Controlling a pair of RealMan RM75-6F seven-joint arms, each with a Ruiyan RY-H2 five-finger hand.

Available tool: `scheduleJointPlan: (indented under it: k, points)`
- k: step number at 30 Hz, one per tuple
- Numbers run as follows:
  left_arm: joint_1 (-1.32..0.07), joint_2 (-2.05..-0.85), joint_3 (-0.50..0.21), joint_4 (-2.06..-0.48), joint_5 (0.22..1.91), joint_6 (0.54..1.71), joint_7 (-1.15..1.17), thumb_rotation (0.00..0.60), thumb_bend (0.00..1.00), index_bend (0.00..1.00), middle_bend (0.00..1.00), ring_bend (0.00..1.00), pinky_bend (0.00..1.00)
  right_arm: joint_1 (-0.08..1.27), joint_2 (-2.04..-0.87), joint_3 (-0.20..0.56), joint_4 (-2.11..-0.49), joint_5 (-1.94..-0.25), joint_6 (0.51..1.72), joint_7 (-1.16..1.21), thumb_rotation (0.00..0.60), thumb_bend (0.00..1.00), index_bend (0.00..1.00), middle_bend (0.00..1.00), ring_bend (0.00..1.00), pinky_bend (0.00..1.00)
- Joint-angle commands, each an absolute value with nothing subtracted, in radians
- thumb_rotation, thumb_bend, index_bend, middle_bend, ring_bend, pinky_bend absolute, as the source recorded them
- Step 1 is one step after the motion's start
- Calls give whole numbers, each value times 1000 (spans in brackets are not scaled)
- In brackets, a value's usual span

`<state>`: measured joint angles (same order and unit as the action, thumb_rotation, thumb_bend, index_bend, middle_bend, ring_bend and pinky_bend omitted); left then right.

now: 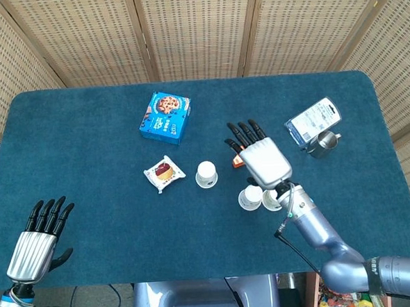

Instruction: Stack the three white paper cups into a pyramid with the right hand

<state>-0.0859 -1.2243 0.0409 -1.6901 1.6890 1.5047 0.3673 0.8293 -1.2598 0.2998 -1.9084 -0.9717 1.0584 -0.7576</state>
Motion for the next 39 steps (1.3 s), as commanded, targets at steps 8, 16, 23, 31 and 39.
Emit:
scheduleJointPlan:
  k: [8, 16, 23, 31, 39]
  points:
    - [-91, -1227, 38, -1684, 1680, 1492, 363, 600, 199, 0, 0, 0, 0, 960, -1467, 319, -1741, -838, 1025, -759, 600, 59, 294, 0, 0, 0]
    - [-94, -1228, 32, -1680, 1662, 1485, 356, 600, 199, 0, 0, 0, 0, 1045, -1576, 335, -1597, -772, 983, -736, 600, 59, 294, 0, 0, 0]
    - [-99, -1228, 31, -1674, 1652, 1473, 347, 600, 199, 0, 0, 0, 0, 1076, -1626, 313, -1513, -747, 958, -716, 600, 59, 294, 0, 0, 0]
    - [-104, -1231, 29, -1671, 1644, 1464, 346, 600, 198, 0, 0, 0, 0, 1094, -1664, 289, -1427, -728, 927, -695, 600, 59, 294, 0, 0, 0]
    - [-108, -1234, 26, -1666, 1630, 1454, 347, 600, 199, 0, 0, 0, 0, 1103, -1702, 269, -1335, -714, 884, -661, 600, 59, 297, 0, 0, 0]
